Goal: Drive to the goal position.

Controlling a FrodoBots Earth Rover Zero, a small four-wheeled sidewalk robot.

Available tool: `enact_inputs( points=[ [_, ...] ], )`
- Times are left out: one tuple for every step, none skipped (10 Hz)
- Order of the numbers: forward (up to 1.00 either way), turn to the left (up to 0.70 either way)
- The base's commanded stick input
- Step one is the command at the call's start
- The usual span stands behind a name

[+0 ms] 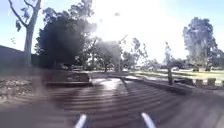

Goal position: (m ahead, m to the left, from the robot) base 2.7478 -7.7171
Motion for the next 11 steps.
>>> enact_inputs(
  points=[
    [1.0, 0.0],
    [1.0, 0.0],
    [1.0, 0.0],
    [1.0, 0.0],
    [1.0, 0.0],
    [1.0, 0.0],
    [1.0, 0.0],
    [1.0, 0.0],
    [1.0, 0.0],
    [1.0, 0.0],
    [1.0, 0.0]
  ],
)
